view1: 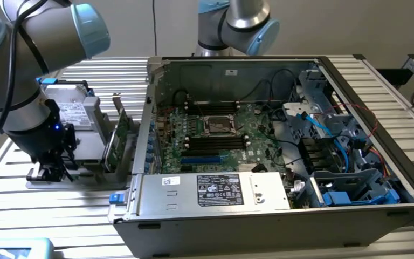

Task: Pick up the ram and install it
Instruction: 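Pick up the ram and move it above insertion slot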

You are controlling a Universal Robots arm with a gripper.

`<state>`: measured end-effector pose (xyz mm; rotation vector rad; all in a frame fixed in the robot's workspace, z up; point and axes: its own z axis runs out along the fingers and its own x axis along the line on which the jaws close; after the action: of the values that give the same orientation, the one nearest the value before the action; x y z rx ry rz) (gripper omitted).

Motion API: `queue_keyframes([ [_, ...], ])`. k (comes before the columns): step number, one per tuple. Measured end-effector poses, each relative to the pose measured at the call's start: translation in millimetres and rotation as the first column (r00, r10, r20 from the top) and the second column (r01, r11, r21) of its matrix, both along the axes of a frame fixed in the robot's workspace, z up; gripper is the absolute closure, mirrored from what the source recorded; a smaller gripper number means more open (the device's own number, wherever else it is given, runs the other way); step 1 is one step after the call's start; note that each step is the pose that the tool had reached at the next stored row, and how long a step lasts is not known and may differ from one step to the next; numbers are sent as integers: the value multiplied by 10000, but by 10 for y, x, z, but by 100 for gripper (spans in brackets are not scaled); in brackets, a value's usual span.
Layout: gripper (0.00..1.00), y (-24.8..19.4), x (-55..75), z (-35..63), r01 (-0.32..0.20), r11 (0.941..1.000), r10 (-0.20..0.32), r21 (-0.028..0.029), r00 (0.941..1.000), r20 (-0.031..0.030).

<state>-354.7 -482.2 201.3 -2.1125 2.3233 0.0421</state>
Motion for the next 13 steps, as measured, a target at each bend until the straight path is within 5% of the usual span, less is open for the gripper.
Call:
queue_keyframes([
  [13,66,0,0,-46,-40,10000,40,-2,10000,-2],
])
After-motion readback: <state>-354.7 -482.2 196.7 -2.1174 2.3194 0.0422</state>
